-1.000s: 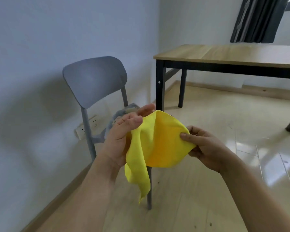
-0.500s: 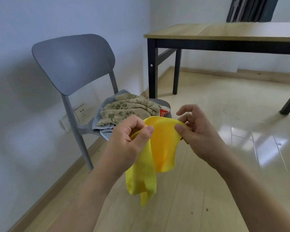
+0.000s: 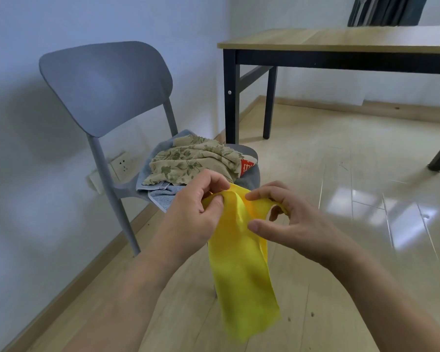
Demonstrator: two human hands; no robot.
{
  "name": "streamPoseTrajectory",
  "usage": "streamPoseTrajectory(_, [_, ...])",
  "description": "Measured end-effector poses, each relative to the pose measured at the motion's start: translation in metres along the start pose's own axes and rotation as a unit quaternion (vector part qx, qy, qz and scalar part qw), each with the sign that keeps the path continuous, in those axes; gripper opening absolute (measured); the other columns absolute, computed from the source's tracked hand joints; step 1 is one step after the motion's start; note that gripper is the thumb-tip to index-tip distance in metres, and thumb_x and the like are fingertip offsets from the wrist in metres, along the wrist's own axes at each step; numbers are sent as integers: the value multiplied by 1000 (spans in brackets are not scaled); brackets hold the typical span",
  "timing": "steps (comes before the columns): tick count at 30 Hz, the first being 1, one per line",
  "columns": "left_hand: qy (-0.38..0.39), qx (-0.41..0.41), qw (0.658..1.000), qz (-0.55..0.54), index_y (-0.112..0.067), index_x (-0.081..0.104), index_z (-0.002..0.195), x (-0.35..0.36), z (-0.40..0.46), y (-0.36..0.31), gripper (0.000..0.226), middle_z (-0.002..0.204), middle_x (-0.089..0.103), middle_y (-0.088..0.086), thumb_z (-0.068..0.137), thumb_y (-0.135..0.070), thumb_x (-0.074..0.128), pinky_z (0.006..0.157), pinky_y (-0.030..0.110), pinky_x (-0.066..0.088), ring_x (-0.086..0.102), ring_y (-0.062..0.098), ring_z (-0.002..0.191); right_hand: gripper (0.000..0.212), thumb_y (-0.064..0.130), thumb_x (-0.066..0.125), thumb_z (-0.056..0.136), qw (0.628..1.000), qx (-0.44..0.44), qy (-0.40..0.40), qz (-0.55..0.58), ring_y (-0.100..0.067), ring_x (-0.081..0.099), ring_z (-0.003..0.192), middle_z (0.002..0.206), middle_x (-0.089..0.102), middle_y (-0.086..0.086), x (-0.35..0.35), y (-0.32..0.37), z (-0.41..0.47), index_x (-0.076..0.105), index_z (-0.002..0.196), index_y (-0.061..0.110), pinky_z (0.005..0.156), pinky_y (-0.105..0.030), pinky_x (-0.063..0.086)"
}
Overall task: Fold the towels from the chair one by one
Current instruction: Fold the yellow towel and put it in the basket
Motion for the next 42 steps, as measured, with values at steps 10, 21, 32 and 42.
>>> streamPoseTrajectory(10, [-21, -45, 999, -4, -29, 59, 92, 11, 2, -1, 17, 80, 65, -5, 87, -16, 68, 74, 35, 53, 63, 10, 80, 67, 54, 75, 66, 989, -59, 9, -134, 21, 34, 97, 112, 28, 35, 0, -6, 4, 40, 122, 40, 76, -7, 35])
streamPoseTrajectory(21, [-88, -78, 992, -37, -25, 63, 91, 15, 3, -7, 12, 80, 70, -4, 85, -17, 70, 63, 16, 52, 65, 8, 78, 75, 54, 74, 71, 955, -122, -62, -263, 9, 31, 96, 111, 14, 28, 11, -6, 5, 36, 131, 30, 76, -1, 30])
streamPoseTrajectory(32, [-108, -72, 991, -29, -22, 67, 91, 9, 2, -9, 10, 79, 70, -5, 84, -16, 72, 65, 19, 55, 66, 5, 76, 69, 29, 74, 65, 918, -145, -195, -315, -7, 41, 80, 118, 31, 5, 30, -7, 10, 39, 123, 17, 68, -20, 36])
streamPoseTrajectory(42, [-51, -45, 998, 20, -30, 66, 90, -1, -3, -4, 12, 81, 68, -12, 85, -20, 71, 68, 41, 54, 63, 22, 75, 8, 24, 59, 91, 975, -132, -151, -94, 3, 50, 77, 87, 52, 19, 15, -18, 15, 60, 86, 31, 65, -10, 39])
Point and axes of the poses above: each hand's wrist, its own z-axis towards the middle knuckle, its own x-axis out of the palm, y = z × x, the point moved 1 cm from there along z, towards the middle knuckle
